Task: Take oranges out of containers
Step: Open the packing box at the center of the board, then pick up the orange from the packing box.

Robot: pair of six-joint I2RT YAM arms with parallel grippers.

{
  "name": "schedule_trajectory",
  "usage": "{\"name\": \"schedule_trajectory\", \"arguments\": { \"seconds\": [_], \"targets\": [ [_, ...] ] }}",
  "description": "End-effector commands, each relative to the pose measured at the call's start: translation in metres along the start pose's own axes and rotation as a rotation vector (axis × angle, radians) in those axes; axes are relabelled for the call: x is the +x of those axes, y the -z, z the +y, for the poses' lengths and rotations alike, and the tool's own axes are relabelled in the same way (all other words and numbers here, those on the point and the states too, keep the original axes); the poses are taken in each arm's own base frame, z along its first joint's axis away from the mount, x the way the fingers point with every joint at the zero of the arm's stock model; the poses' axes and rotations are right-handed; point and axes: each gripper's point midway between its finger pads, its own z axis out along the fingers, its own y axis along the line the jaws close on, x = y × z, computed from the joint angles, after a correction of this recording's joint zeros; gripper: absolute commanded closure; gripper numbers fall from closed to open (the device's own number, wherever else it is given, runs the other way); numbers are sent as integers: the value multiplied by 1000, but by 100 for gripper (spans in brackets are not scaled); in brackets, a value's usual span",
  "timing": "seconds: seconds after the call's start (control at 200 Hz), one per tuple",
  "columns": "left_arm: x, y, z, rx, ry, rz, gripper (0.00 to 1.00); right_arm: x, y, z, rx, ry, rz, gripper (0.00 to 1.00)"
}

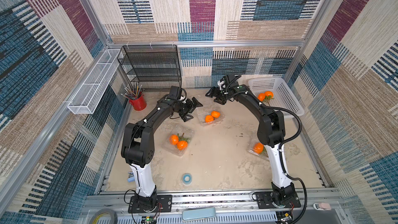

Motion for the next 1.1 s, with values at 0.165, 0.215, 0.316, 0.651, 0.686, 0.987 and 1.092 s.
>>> {"name": "schedule_trajectory", "arguments": {
  "seconds": [0.165,0.215,0.316,0.651,0.686,0.987,1.092],
  "targets": [
    [25,-9,-14,178,-6,88,1,20,-17,-47,279,134,47,23],
    [29,-8,-12,179,-6,94,1,24,-19,-48,301,148,55,23],
    [34,-8,-6,173,-4,95,1,30,-20,-49,336,165,60,23],
    [39,-10,-7,180,-21,117,1,55,-18,-70,467,181,94,25],
    [39,-10,-10,185,-29,118,1,58,-18,-73,471,181,99,25],
    [48,-14,-15,193,-46,144,1,74,-20,-82,503,179,124,26],
    [49,-16,-14,190,-47,147,1,74,-15,-77,510,181,117,26]
  ]
}}
